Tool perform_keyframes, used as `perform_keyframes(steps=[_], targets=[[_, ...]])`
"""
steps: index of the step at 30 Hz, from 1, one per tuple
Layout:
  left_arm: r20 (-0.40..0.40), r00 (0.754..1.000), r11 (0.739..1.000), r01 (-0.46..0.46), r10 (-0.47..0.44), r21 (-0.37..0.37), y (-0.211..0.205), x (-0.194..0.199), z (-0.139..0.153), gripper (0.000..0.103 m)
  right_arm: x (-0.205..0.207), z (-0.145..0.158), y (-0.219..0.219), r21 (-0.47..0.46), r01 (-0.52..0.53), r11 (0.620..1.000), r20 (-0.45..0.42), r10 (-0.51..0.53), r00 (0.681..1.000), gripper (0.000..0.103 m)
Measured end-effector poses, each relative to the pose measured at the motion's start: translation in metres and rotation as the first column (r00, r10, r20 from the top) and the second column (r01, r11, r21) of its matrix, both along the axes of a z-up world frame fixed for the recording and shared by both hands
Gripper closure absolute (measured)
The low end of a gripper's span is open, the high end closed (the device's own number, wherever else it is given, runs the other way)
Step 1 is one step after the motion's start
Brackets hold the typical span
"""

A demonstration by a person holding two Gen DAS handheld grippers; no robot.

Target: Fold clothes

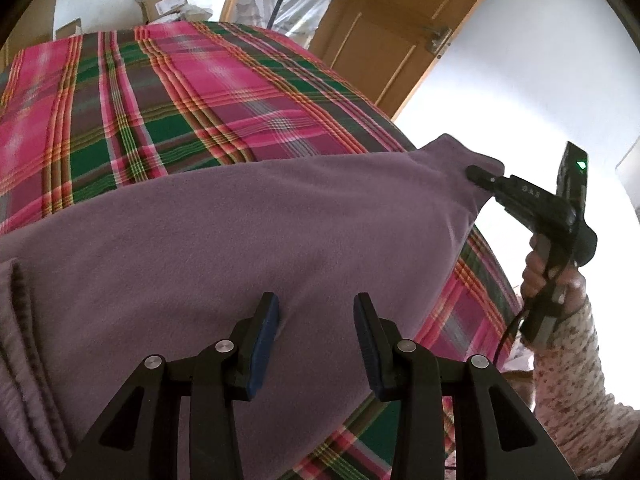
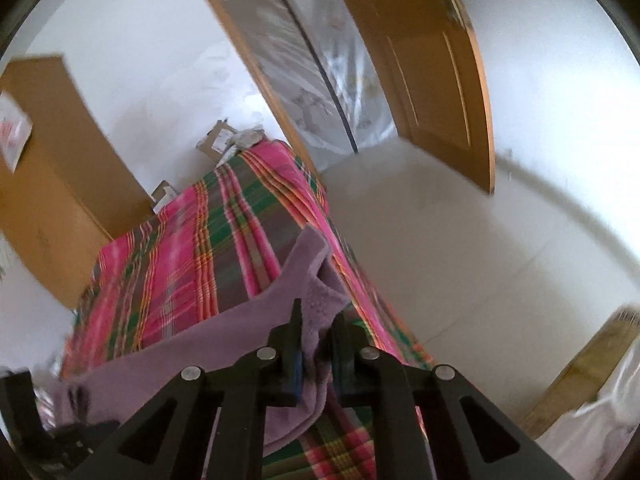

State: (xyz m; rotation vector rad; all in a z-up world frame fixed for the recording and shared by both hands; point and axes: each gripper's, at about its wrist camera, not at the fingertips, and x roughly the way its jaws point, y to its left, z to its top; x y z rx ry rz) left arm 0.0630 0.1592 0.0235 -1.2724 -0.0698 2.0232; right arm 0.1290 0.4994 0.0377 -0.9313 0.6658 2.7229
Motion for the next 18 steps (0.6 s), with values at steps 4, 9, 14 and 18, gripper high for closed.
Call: perform_keyframes(steps=[4, 9, 14, 18], targets=[[0.024, 1.0, 1.0, -0.007, 0.006, 0.016, 0.0, -0.007, 0.0, 0.063, -0.011, 0.009, -0.026, 0.079, -0.052, 0.996, -0.007, 0.053, 0.999, 0.092], [0.028, 1.0, 1.0, 0.003, -0.004, 0.025, 0.004, -0.013, 0.001, 0.063, -0.013, 0.019, -0.06, 0.167, -0.124, 0.978, -0.022, 0.129, 0.991, 0.092], [0.073, 0.997, 0.997, -0.012, 0.006, 0.075, 0.003, -0.022, -0.001, 0.063, -0.017, 0.027, -0.093, 0.206, -0.187, 0.96, -0.04, 0.199, 0.979, 0.092], [0.128, 0.992, 0.988, -0.032, 0.013, 0.149, -0.002, -0.029, -0.003, 0.063, -0.017, 0.03, -0.121, 0.265, -0.228, 0.937, -0.041, 0.247, 0.968, 0.092]])
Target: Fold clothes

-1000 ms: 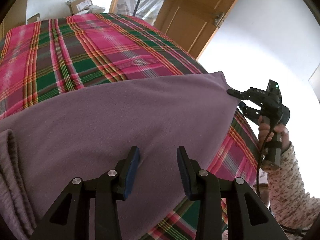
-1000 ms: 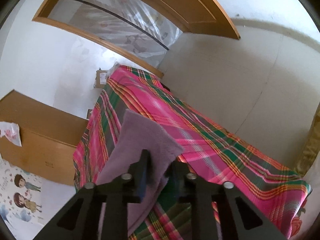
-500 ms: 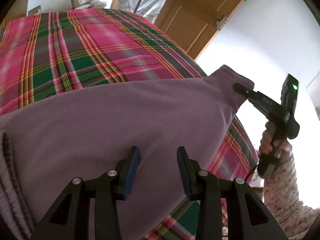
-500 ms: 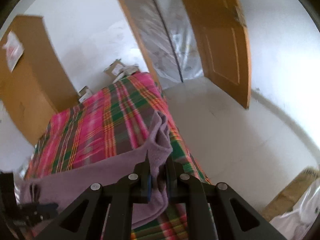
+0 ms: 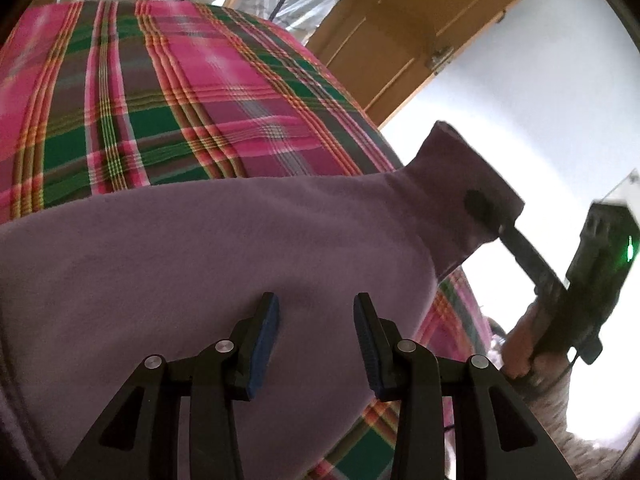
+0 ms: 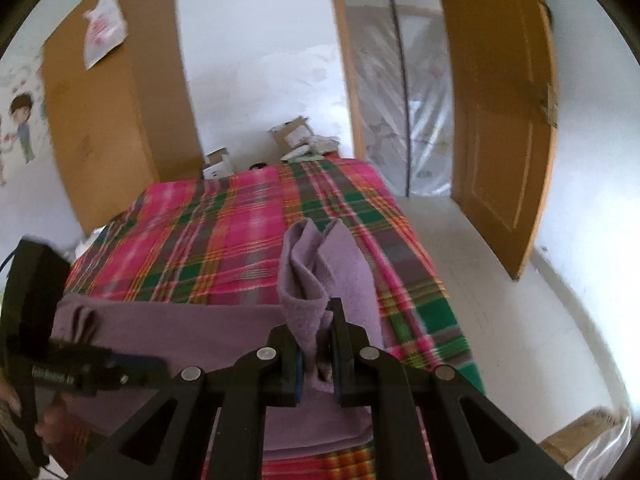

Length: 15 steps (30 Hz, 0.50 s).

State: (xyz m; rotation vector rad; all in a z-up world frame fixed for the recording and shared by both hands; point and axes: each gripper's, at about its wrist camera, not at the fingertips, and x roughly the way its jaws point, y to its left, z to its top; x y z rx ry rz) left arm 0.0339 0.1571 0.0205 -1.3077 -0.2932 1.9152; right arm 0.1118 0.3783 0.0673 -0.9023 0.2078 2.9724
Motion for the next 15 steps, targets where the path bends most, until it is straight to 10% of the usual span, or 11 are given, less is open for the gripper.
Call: perform_keyframes(steps=[15], targets=[[0.196, 0.979, 0.941, -0.12, 0.059, 0.315, -0.014, -0.032, 0.002, 0.063, 0.009, -0.024, -0.064, 0.126, -0.1, 0.987, 0.031, 0.097, 0.995, 0.092]])
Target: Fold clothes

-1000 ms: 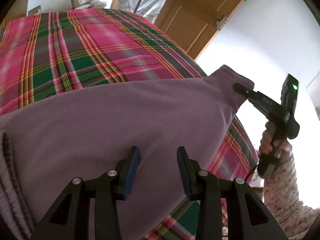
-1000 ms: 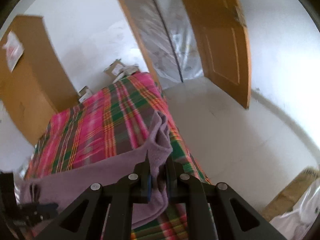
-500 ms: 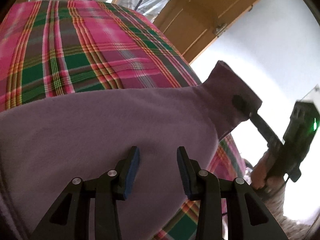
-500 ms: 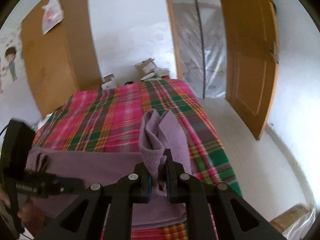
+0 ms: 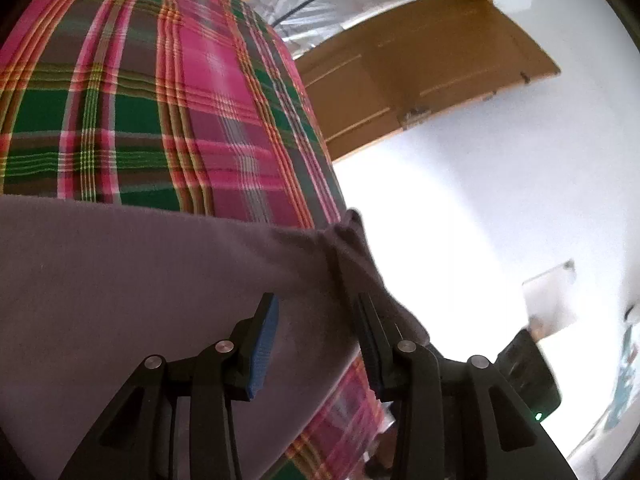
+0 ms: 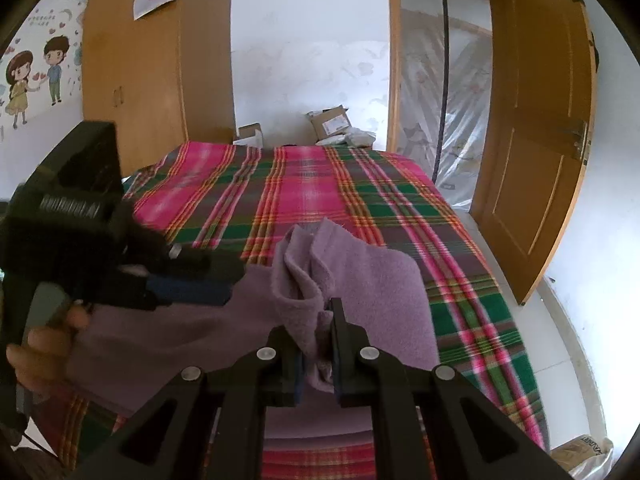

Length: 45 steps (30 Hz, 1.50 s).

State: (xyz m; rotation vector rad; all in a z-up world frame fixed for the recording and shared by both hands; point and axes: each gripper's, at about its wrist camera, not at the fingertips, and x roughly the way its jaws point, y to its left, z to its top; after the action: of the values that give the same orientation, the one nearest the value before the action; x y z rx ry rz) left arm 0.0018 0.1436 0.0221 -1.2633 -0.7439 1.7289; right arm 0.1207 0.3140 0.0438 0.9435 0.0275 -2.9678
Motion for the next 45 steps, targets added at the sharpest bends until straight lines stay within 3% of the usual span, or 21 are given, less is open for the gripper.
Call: perform_keyframes(steps=[6, 21, 24, 31, 39, 45], targets=[[0.043, 0.999, 0.999, -0.028, 0.027, 0.029, -0.005, -0.006, -0.002, 0.062, 0.003, -0.005, -0.027, 0.046, -0.043, 0.998, -0.012, 0.044, 0.999, 0.092], [0.017, 0.992, 0.992, -0.125, 0.125, 0.006, -0.041, 0.009, 0.016, 0.062, 0.013, 0.001, -0.089, 0.088, -0.14, 0.986, -0.065, 0.146, 0.987, 0.092], [0.007, 0.99, 0.99, -0.14, 0.14, -0.025, -0.046, 0.011, 0.015, 0.062, 0.013, -0.004, -0.101, 0.087, -0.171, 0.981, -0.049, 0.175, 0.983, 0.092], [0.076, 0.98, 0.982, -0.182, 0.185, -0.042, -0.064, 0.007, 0.0, 0.062, 0.018, -0.011, -0.115, 0.082, -0.214, 0.973, -0.02, 0.216, 0.976, 0.092], [0.057, 0.971, 0.971, -0.225, 0.231, -0.085, -0.067, 0.012, -0.004, 0.062, 0.011, -0.022, -0.128, 0.078, -0.254, 0.964, 0.02, 0.254, 0.967, 0.092], [0.092, 0.966, 0.968, -0.233, 0.241, -0.089, -0.065, 0.009, -0.013, 0.062, 0.007, -0.027, -0.13, 0.057, -0.272, 0.961, 0.043, 0.27, 0.962, 0.092]])
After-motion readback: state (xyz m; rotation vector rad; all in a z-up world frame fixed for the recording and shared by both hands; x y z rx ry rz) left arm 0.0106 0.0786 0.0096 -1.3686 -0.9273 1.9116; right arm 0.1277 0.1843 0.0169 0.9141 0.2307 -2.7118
